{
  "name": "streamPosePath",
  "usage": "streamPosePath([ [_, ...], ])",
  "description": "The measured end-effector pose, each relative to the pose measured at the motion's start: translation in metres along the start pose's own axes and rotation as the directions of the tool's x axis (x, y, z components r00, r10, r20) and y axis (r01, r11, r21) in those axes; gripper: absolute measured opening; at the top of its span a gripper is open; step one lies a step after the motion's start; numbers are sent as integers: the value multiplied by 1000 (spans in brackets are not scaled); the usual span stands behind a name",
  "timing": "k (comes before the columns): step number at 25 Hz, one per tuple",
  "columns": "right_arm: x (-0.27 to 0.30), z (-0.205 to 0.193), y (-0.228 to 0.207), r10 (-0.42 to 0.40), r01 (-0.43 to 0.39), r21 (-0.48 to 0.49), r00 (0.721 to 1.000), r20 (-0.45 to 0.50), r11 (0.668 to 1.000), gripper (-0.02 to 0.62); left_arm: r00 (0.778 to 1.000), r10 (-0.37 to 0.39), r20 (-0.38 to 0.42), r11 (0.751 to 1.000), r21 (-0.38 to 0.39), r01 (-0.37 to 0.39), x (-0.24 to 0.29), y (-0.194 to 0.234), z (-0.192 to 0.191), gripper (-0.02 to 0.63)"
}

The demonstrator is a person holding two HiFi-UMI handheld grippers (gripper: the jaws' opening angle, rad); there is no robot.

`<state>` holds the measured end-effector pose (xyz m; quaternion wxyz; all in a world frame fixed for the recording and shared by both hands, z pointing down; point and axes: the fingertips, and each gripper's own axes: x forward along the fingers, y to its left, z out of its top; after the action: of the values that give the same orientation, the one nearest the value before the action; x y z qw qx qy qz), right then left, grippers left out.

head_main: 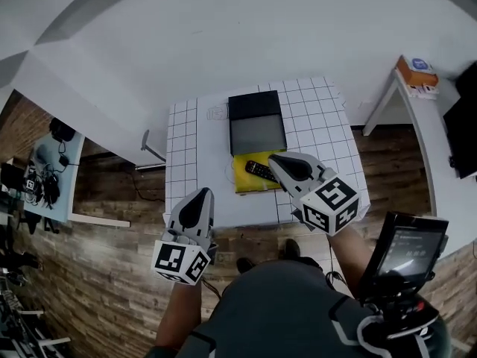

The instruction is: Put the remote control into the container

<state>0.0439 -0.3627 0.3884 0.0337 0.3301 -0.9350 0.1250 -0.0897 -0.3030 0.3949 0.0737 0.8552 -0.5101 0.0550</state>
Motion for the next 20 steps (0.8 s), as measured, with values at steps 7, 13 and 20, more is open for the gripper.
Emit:
streamPosePath([
  [7,2,19,36,-81,83,-31,996,43,996,15,999,-26,39,999,38,25,-27,22,15,9],
  [13,12,26,60,-111,114,-47,993,48,992,14,997,-38,66,999,-1,38,-44,40,25,9],
  [20,15,24,74,-124,127,-59,991,41,990,14,996,-29,84,1000,-7,30,-63,51,32,9],
])
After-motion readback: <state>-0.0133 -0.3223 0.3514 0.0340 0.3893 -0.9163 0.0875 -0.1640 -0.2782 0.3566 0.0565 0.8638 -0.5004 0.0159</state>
